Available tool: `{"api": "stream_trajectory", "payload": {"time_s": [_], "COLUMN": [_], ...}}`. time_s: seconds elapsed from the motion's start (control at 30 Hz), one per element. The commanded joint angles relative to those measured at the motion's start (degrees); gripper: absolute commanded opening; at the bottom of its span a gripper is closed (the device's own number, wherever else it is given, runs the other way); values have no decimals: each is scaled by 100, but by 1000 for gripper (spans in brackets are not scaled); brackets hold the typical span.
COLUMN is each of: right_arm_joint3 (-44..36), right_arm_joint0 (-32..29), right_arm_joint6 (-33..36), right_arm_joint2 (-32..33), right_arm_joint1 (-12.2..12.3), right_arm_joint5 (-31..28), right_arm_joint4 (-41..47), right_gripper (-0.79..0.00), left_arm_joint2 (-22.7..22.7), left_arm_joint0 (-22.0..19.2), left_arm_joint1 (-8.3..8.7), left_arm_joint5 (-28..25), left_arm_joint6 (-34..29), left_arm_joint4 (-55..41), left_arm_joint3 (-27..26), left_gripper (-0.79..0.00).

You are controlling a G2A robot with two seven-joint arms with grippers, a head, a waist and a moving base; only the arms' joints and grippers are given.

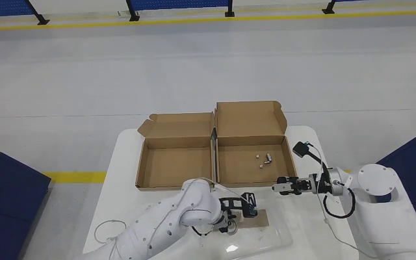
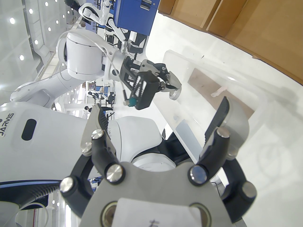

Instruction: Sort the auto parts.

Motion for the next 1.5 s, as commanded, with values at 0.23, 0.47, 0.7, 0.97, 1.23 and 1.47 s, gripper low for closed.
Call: {"api": "stream_trajectory", "payload": {"time_s": [0.23,0.47,0.7,0.97,1.23,1.47], "right_arm_joint3": [0,0,0,0,0,0], "right_arm_joint0": [-1,-1,-1,-1,-1,-1], "right_arm_joint6": [0,0,0,0,0,0], "right_arm_joint2": [0,0,0,0,0,0], "right_arm_joint1": [0,0,0,0,0,0], "right_arm_joint5": [0,0,0,0,0,0], "right_arm_joint4": [2,2,2,2,2,2], "right_gripper": [0,0,0,0,0,0], "left_arm_joint2": [-206,-1351,-1777,-1777,-1947,-1514], "left_arm_joint0": [130,737,1173,1173,1478,1310], "left_arm_joint1": [62,488,794,794,960,1234], "left_arm_joint5": [-162,-2149,-2642,-2642,-2642,-2642], "left_arm_joint6": [636,2430,4175,4175,6822,10609], "left_arm_joint4": [-72,-231,253,253,707,2579], "left_arm_joint3": [130,306,202,202,17,637], "left_gripper": [-785,-785,-785,-785,-785,-785]}}
